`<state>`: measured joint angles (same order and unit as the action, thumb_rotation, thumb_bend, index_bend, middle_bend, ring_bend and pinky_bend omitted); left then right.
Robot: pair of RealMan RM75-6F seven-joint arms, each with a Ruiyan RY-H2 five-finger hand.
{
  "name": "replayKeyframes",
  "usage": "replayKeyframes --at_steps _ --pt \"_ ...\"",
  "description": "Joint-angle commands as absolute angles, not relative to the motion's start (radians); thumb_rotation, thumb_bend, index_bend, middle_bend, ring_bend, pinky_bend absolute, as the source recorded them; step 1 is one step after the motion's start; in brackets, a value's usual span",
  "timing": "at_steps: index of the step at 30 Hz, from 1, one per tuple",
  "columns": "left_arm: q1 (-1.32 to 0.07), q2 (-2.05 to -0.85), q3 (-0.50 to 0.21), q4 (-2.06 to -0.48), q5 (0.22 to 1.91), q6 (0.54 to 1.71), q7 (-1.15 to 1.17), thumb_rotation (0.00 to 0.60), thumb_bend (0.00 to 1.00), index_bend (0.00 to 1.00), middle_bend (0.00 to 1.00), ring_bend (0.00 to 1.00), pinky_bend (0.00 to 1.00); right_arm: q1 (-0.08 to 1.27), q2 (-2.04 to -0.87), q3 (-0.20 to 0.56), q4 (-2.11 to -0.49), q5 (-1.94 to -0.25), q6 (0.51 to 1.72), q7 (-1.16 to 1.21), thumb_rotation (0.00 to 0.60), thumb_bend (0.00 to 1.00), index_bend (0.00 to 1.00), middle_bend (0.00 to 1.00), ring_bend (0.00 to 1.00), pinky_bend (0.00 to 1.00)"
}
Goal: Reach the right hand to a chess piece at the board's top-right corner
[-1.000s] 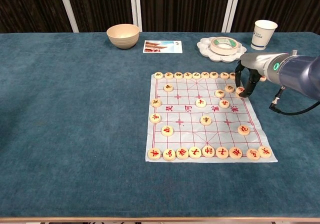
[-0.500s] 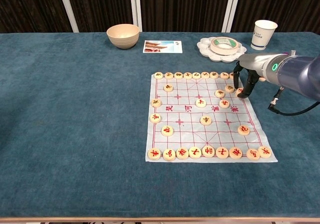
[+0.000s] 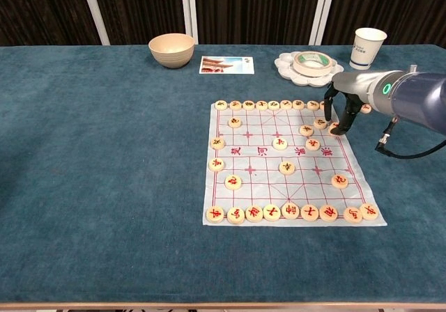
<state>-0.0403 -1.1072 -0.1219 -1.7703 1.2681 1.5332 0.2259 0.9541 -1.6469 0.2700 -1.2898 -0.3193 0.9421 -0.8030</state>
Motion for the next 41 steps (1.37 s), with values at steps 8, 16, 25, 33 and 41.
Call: replayKeyframes --at_steps 8,16,25,33,41 --pt "-0.041 -1.11 -0.122 -1.769 1.268 1.533 0.229 0.6 0.0 0.07 0.0 0.0 0.0 0.884 -1.39 0.323 -1.674 -0.434 1.035 -0.695 0.6 0.38 0.21 0.0 0.0 0.09" --pt "-0.034 -1.105 -0.116 -1.78 1.284 1.546 0.224 0.6 0.0 0.07 0.0 0.0 0.0 0.677 -1.154 0.303 -1.937 -0.735 1.131 -0.457 0.6 0.38 0.12 0.0 0.0 0.08" --pt "-0.033 -1.104 -0.11 -1.786 1.296 1.546 0.22 0.6 0.0 0.07 0.0 0.0 0.0 0.275 -1.041 0.0 -1.966 -1.405 1.437 -0.164 0.6 0.38 0.12 0.0 0.0 0.08" --pt "-0.034 -1.096 -0.124 -1.778 1.271 1.527 0.171 0.6 0.0 0.07 0.0 0.0 0.0 0.089 -1.17 -0.109 -1.722 -1.595 1.642 -0.094 0.6 0.38 0.11 0.0 0.0 0.08" --pt "-0.036 -1.091 -0.132 -1.772 1.257 1.519 0.145 0.6 0.0 0.07 0.0 0.0 0.0 0.045 -1.215 -0.061 -1.646 -1.585 1.702 -0.131 0.6 0.38 0.09 0.0 0.0 0.08"
